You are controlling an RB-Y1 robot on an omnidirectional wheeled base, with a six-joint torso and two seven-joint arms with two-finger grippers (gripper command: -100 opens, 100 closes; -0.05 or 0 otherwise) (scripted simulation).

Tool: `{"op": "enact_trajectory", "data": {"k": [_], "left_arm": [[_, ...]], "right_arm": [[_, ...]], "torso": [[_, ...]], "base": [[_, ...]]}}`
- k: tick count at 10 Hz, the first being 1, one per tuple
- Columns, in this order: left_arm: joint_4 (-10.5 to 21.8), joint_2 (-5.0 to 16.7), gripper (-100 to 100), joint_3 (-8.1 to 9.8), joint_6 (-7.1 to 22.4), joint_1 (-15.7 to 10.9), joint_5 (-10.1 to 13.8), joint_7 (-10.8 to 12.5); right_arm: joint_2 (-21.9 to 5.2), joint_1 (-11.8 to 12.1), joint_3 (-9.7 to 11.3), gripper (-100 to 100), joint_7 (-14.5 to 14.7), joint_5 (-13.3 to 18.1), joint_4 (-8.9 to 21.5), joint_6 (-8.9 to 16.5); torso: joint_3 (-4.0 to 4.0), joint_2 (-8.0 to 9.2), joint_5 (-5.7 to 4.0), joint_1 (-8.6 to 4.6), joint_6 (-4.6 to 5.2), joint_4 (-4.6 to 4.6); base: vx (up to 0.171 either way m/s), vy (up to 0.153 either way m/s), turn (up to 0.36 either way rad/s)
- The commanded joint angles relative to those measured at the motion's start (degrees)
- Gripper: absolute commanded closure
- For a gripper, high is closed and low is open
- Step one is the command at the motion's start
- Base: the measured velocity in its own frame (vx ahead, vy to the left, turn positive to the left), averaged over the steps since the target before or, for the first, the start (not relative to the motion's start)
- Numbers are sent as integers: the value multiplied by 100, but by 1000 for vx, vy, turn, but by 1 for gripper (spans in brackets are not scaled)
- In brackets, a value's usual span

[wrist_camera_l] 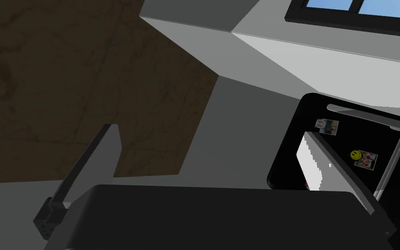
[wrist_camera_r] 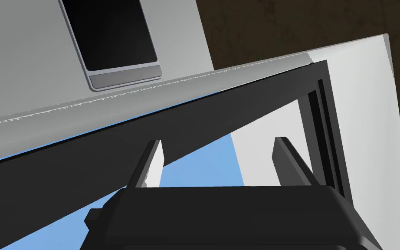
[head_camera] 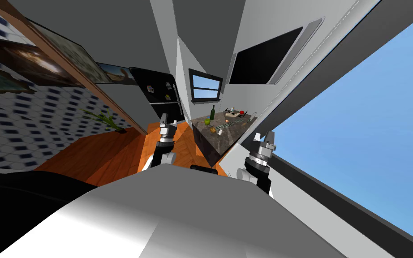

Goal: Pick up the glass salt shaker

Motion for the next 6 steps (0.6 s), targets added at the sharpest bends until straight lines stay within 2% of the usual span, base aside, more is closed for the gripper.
{"op": "enact_trajectory", "data": {"k": [1, 6], "left_arm": [[0, 0, 0, 0, 0, 0, 0, 0], [0, -1, 0, -1, 0, -1, 0, 0]], "right_arm": [[-171, 46, -17, -100, 1, 30, 7, 13], [-1017, 411, -147, -100, 11, 231, 70, 153]], "torso": [[0, 0, 0, 0, 0, 0], [9, 16, 5, 22, 0, 3]], "base": [[-9, 12, 21], [-33, 53, 45]]}}
